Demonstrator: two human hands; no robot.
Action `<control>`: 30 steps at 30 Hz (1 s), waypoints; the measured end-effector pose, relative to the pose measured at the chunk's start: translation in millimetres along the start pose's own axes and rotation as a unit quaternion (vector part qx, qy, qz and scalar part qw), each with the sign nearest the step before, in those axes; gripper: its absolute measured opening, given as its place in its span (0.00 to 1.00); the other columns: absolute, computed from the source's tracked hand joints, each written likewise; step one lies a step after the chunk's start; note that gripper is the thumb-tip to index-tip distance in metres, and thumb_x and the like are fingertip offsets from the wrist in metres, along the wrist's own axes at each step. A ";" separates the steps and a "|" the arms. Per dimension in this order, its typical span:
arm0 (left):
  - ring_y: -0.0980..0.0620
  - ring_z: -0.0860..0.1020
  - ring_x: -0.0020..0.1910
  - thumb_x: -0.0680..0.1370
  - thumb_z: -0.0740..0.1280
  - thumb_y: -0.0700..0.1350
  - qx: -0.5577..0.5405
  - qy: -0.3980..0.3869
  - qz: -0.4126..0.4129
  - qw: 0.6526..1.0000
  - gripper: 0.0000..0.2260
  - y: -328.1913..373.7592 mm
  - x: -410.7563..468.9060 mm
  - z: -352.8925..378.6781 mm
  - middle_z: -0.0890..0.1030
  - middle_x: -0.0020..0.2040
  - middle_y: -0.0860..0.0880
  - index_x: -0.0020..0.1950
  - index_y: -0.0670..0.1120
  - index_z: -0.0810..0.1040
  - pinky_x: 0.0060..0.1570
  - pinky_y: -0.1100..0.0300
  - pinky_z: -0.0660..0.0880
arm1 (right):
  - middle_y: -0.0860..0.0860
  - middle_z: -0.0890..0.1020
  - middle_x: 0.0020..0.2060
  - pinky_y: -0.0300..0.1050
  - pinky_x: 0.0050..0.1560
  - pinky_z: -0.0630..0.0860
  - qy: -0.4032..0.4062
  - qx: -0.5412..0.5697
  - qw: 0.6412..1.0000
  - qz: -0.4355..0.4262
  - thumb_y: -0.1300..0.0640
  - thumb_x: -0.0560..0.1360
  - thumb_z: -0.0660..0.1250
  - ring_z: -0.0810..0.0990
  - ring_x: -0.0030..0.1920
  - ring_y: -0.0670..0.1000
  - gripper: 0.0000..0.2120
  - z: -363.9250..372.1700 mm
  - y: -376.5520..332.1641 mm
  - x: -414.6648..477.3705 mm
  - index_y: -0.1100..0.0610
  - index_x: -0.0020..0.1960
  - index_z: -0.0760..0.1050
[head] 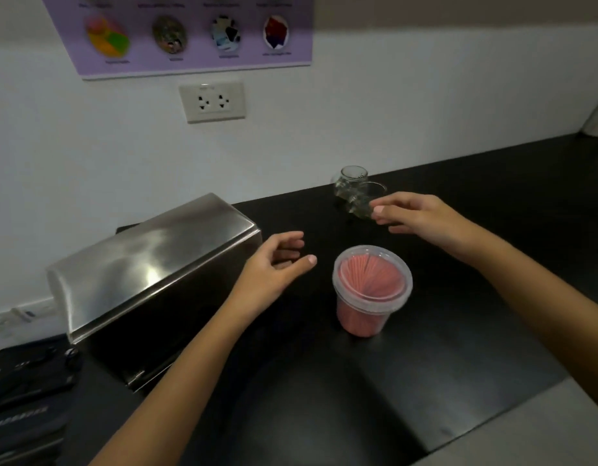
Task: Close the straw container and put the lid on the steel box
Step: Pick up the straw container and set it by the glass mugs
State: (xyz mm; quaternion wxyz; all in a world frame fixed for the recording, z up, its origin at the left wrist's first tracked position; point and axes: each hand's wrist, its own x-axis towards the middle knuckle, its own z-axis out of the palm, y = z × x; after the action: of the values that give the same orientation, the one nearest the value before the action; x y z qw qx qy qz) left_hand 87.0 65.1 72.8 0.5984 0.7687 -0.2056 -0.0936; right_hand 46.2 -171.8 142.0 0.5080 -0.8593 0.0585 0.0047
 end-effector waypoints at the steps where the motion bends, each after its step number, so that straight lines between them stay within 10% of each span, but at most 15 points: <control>1: 0.63 0.75 0.55 0.71 0.71 0.48 -0.002 -0.019 -0.009 1.000 0.19 -4.9 -0.4 4.8 0.76 0.54 0.59 0.58 0.58 0.71 0.48 0.70 0.73 | 0.46 0.78 0.52 0.40 0.52 0.72 -0.001 0.002 1.000 0.006 0.51 0.73 0.63 0.76 0.54 0.44 0.11 -3.1 7.0 -4.3 0.48 0.56 0.74; 8: 0.54 0.74 0.62 0.70 0.72 0.39 0.034 -0.075 -0.083 0.993 0.22 -44.4 -9.2 30.7 0.75 0.60 0.52 0.59 0.57 0.70 0.63 0.59 0.70 | 0.43 0.78 0.49 0.35 0.45 0.71 -0.031 -0.046 0.998 0.011 0.60 0.73 0.65 0.76 0.50 0.41 0.14 -28.1 54.5 -12.5 0.47 0.56 0.73; 21: 0.59 0.74 0.60 0.64 0.77 0.47 0.037 0.049 -0.158 0.986 0.26 -63.4 -37.5 95.4 0.76 0.58 0.56 0.55 0.62 0.70 0.63 0.61 0.69 | 0.53 0.73 0.63 0.42 0.57 0.73 -0.245 -0.089 0.965 -0.012 0.56 0.67 0.73 0.74 0.60 0.49 0.33 3.4 144.9 4.7 0.52 0.67 0.62; 30: 0.57 0.74 0.62 0.61 0.79 0.47 0.037 0.091 -0.145 0.985 0.32 -49.2 -28.6 98.7 0.78 0.60 0.56 0.61 0.62 0.70 0.63 0.62 0.70 | 0.52 0.72 0.65 0.38 0.55 0.69 -0.253 -0.036 0.965 -0.058 0.57 0.66 0.73 0.73 0.62 0.51 0.34 20.0 153.6 20.6 0.51 0.68 0.61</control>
State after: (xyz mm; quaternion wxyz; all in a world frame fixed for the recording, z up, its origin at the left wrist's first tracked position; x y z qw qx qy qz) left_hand 32.8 0.1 -3.6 0.5658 0.8173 -0.0406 -0.1015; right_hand 51.5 -229.6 -3.1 0.4746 -0.8496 -0.1222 0.1948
